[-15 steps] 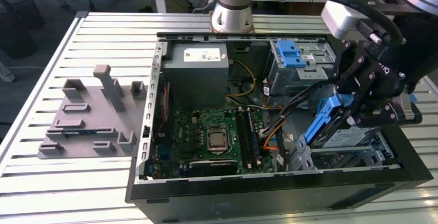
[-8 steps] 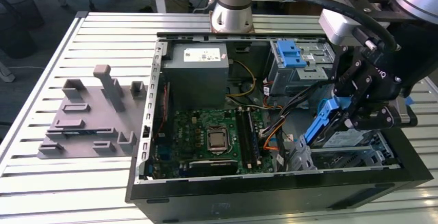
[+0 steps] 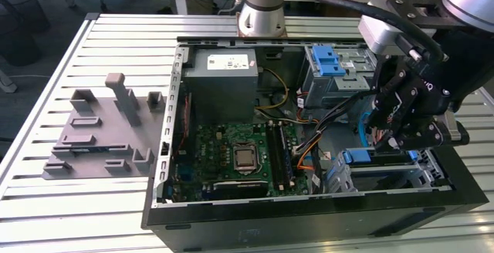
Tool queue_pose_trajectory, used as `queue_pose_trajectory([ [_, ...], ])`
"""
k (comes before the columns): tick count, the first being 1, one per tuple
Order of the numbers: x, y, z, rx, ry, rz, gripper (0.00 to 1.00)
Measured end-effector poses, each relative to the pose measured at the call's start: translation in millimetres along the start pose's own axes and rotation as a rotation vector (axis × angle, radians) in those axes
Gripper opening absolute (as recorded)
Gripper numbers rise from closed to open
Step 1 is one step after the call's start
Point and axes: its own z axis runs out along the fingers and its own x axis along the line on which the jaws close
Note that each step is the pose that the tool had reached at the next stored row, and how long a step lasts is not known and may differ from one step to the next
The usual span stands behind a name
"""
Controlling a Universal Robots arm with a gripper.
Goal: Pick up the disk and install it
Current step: 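Insert the disk into the insertion slot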
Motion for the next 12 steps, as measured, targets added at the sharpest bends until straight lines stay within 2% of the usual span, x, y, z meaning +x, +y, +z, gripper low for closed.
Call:
queue_pose_trajectory([
  [2,0.1,0.0,1.4,0.0001,-0.0003,0.0,0.42],
  [4,0.1,-0.1,3.4,0.0002,-0.0002,0.0,0.3],
  [5,0.1,-0.1,4.5,0.0002,-0.0003,0.0,0.3],
  [7,0.1,-0.2,6.4,0.0002,-0.0003,0.0,0.18],
  [8,0.1,-0.2,7.4,0.0002,-0.0002,0.0,0.18],
  [9,0.1,-0.2,8.6,0.0002,-0.0004,0.0,0.13],
  [12,0.1,-0.3,11.8,0.0002,-0.0003,0.0,0.11],
])
